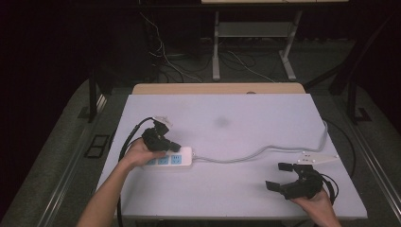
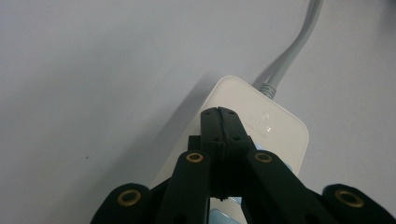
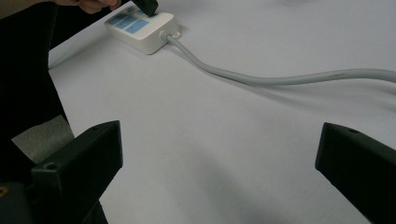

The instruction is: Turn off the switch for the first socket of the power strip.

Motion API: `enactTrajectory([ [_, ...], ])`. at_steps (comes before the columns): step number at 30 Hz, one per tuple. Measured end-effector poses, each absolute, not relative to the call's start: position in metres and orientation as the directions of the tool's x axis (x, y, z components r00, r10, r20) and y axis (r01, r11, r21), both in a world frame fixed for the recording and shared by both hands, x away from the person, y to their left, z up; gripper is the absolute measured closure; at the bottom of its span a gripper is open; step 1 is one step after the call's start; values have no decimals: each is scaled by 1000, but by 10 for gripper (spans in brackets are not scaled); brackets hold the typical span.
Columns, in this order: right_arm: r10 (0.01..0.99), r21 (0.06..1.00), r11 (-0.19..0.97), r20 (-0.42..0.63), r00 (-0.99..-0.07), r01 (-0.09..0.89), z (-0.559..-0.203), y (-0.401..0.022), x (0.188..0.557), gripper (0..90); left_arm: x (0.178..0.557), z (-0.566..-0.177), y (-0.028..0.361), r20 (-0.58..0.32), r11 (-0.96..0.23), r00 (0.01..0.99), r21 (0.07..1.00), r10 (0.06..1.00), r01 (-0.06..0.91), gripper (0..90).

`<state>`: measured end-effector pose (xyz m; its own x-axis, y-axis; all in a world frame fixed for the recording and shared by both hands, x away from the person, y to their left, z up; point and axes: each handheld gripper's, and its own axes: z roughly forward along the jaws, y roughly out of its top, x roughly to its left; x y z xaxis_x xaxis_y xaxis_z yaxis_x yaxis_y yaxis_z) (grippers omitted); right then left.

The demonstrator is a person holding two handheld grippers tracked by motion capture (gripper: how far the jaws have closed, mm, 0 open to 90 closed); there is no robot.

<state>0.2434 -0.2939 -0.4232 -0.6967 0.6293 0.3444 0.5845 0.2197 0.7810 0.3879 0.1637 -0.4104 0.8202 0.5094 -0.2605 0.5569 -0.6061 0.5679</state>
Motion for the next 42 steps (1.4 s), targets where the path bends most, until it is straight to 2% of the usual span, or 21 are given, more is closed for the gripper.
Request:
enactTrajectory([
  [7, 631, 782, 216, 345, -695, 585, -423, -294, 243, 5, 386, -415, 167, -277, -568, 804, 589, 526, 575, 899],
  [31, 629, 787, 213, 343, -698, 579, -422, -294, 243, 5, 382, -410, 161, -249, -567, 778, 565, 576, 600, 896],
  [34, 629, 788, 213, 341, -699, 577, -422, -294, 242, 5, 382, -408, 163, -275, -535, 764, 577, 584, 617, 896],
  [42, 626, 791, 212, 340, -702, 573, -421, -293, 243, 5, 377, -401, 164, -241, -552, 765, 569, 597, 610, 895],
])
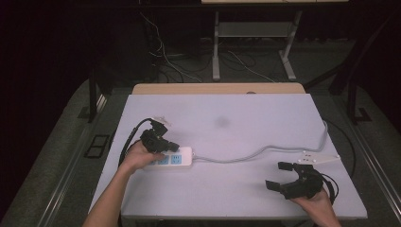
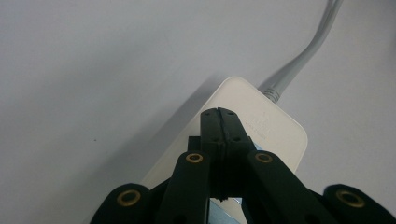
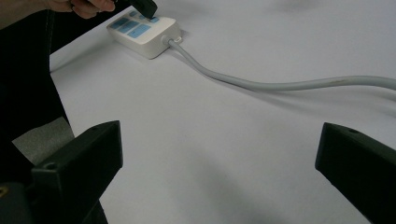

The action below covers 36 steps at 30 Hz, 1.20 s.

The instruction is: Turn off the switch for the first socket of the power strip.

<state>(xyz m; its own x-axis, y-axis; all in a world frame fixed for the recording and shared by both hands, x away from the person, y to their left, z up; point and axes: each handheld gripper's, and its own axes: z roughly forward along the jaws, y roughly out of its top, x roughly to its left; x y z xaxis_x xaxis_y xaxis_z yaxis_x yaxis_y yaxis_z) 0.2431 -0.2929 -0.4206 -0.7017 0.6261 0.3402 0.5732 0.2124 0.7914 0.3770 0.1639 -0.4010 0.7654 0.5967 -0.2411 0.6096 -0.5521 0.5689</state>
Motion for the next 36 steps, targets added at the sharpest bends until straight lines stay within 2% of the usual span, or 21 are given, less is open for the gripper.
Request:
enactTrajectory([
  [17, 622, 794, 218, 336, -707, 568, -419, -291, 242, 5, 361, -375, 174, -175, -521, 755, 624, 632, 582, 894],
  [28, 618, 793, 220, 337, -710, 568, -420, -290, 243, 5, 348, -368, 191, -178, -457, 719, 664, 672, 592, 891],
  [31, 619, 791, 220, 339, -709, 570, -421, -290, 242, 5, 343, -367, 196, -178, -435, 711, 683, 680, 587, 839],
  [36, 619, 790, 220, 340, -708, 572, -421, -290, 243, 5, 333, -364, 202, -189, -373, 685, 722, 703, 583, 801],
])
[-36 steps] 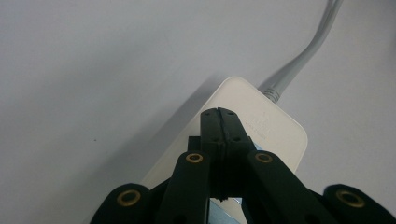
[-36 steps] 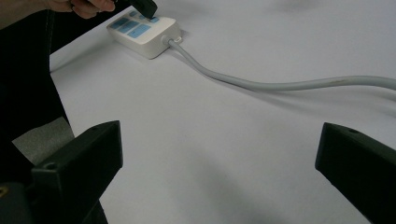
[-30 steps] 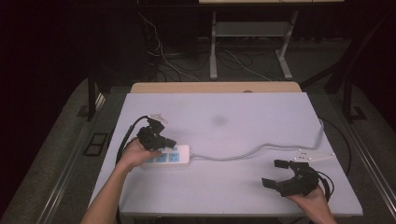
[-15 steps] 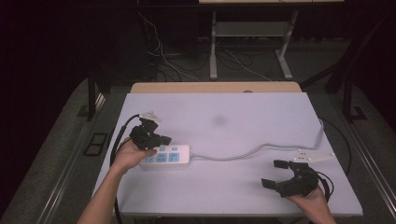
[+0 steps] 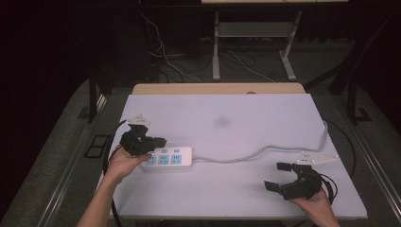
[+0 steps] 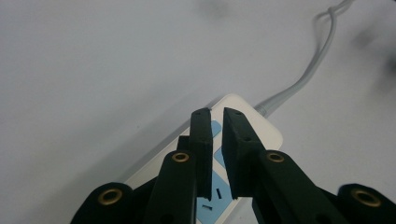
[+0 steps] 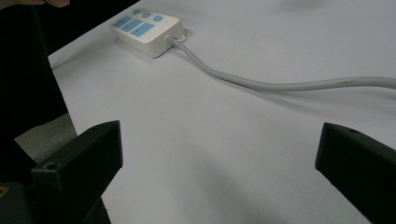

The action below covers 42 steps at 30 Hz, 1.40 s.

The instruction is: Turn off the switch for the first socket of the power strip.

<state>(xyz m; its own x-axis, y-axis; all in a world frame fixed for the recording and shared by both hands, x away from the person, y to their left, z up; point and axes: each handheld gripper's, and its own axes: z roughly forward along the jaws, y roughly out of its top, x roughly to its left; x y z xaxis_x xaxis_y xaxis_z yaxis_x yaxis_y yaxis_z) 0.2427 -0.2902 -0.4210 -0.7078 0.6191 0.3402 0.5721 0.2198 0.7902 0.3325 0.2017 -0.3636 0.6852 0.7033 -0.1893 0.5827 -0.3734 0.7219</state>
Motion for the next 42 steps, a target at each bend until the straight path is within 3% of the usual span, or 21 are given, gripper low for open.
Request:
enactTrajectory([
  [3, 619, 790, 219, 341, -708, 572, -421, -290, 243, 5, 326, -361, 204, -194, -346, 680, 745, 707, 571, 742],
  [15, 619, 790, 220, 340, -708, 572, -422, -289, 243, 5, 303, -364, 206, -238, -243, 671, 805, 702, 541, 183],
  [21, 619, 790, 221, 340, -708, 572, -422, -289, 242, 5, 291, -368, 202, -238, -225, 668, 818, 706, 529, 2],
  [42, 617, 790, 224, 338, -711, 570, -421, -289, 242, 5, 264, -398, 184, -213, -245, 699, 835, 682, 493, 0],
])
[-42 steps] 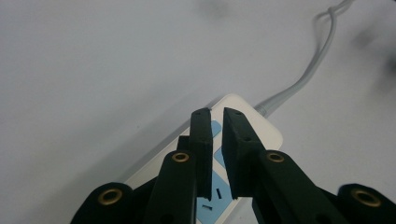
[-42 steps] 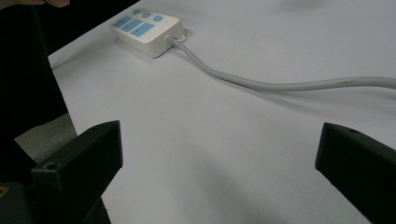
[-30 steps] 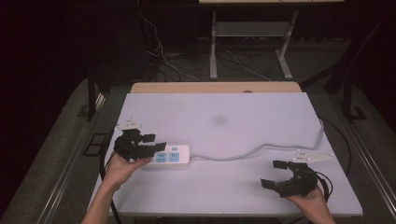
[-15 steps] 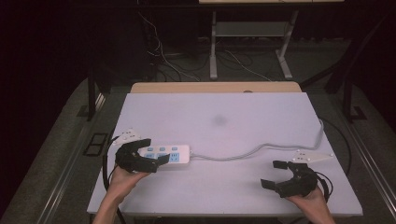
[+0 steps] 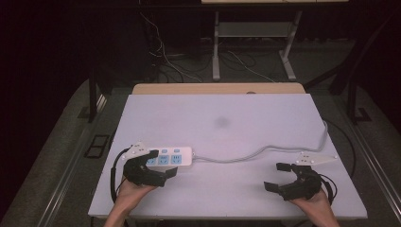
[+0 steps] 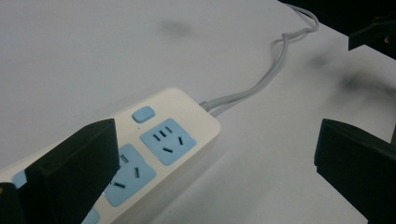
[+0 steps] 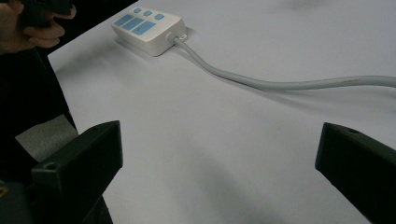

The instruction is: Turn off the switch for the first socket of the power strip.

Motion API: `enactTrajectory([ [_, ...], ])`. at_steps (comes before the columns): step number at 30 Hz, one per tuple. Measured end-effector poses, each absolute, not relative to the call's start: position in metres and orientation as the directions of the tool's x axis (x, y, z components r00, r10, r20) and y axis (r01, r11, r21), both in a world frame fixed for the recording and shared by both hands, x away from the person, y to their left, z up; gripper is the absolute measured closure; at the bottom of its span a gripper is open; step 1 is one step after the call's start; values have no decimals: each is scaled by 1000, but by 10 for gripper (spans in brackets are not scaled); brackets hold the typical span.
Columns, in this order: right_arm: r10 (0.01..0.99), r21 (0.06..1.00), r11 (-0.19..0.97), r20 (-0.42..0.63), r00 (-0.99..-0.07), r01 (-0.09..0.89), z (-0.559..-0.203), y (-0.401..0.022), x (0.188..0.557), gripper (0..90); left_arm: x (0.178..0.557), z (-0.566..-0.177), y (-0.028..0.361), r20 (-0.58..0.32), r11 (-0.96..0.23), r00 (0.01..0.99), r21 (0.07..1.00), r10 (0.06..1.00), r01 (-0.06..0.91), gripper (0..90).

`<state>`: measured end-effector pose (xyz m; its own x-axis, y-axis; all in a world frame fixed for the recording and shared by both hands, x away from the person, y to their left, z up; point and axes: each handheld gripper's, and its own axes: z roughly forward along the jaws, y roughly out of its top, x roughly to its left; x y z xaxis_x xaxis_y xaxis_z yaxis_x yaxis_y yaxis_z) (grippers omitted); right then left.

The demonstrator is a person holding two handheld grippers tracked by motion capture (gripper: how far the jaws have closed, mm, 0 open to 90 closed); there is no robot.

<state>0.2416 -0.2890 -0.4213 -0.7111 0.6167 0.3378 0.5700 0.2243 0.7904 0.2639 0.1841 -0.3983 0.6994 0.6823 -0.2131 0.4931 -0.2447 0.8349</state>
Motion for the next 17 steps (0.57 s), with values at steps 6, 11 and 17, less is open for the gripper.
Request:
enactTrajectory([
  [6, 617, 790, 224, 338, -710, 570, -421, -290, 241, 5, 260, -411, 178, -220, -252, 712, 832, 667, 493, 0],
  [11, 617, 791, 225, 336, -712, 569, -421, -290, 241, 5, 257, -417, 174, -223, -261, 725, 832, 651, 490, 0],
  [17, 615, 791, 227, 335, -714, 568, -421, -289, 241, 5, 255, -424, 171, -225, -276, 735, 826, 640, 492, 0],
])
